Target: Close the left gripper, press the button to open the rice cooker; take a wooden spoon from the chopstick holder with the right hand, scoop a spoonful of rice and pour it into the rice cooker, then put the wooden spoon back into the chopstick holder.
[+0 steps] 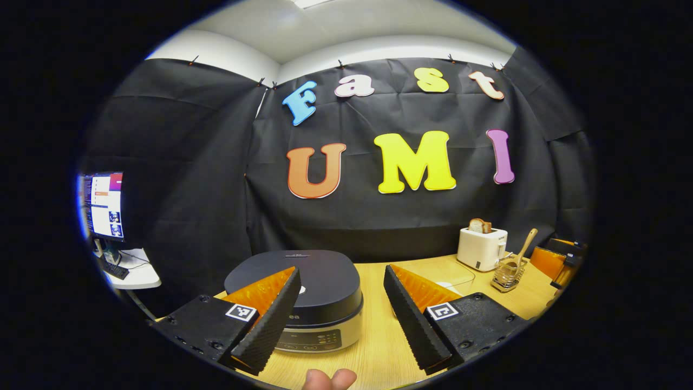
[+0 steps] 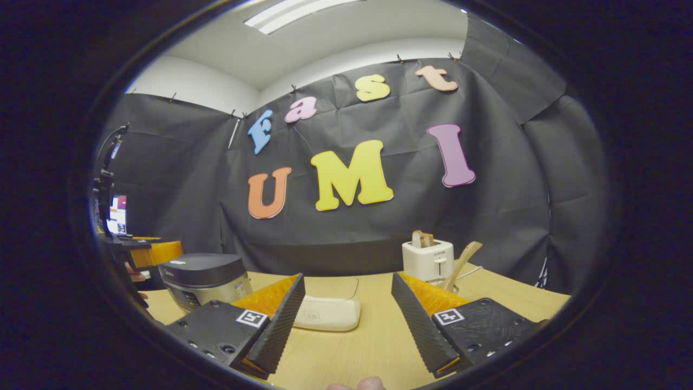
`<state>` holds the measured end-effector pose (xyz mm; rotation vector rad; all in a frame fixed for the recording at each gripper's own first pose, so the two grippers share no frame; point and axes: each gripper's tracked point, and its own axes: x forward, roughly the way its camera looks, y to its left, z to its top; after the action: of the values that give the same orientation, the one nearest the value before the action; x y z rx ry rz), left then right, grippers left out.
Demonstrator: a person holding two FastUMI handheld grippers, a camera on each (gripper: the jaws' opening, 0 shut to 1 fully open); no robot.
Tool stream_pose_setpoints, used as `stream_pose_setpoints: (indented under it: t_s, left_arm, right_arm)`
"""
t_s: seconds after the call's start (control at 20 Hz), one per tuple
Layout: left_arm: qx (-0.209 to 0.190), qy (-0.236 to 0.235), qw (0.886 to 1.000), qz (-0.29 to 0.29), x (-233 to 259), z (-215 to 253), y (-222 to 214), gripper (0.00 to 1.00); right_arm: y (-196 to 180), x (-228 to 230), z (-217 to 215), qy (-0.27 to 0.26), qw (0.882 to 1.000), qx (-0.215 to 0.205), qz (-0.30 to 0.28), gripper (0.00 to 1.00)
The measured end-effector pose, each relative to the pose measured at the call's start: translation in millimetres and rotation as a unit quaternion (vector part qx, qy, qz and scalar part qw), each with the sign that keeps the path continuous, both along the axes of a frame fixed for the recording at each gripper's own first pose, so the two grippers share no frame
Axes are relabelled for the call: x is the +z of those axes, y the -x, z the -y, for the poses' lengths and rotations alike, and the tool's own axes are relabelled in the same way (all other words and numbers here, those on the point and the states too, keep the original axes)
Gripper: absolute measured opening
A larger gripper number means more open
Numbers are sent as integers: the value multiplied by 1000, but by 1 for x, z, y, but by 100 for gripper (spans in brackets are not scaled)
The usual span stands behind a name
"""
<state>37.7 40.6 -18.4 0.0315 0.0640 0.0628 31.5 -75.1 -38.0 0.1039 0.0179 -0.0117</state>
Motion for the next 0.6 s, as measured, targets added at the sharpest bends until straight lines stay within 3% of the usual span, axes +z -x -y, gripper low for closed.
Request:
stream_pose_setpoints:
  t_s: [0.15, 0.2, 0.25, 0.45, 0.55, 0.6]
  left_arm:
    - [-3, -12, 1000, 5, -4, 11, 17, 98]
    - [-12, -6, 1000, 7, -3, 21, 23, 98]
    - [-18, -1, 1000, 8, -2, 26, 27, 98]
    - [-24, -12, 999, 28, 14, 34, 47, 99]
    - [-41, -19, 998, 42, 19, 45, 56, 99]
    - [-54, -21, 997, 45, 24, 51, 58, 99]
  right_arm:
    - [6, 10, -5, 12, 1000, -4, 6, 95]
    - [10, 12, -6, 13, 1000, -5, 7, 91]
    - [13, 15, -9, 12, 1000, -4, 8, 95]
    - [29, 30, -13, 33, 999, -11, 22, 95]
    - [36, 37, -18, 34, 999, -14, 29, 91]
    - [37, 40, -21, 35, 999, -15, 29, 95]
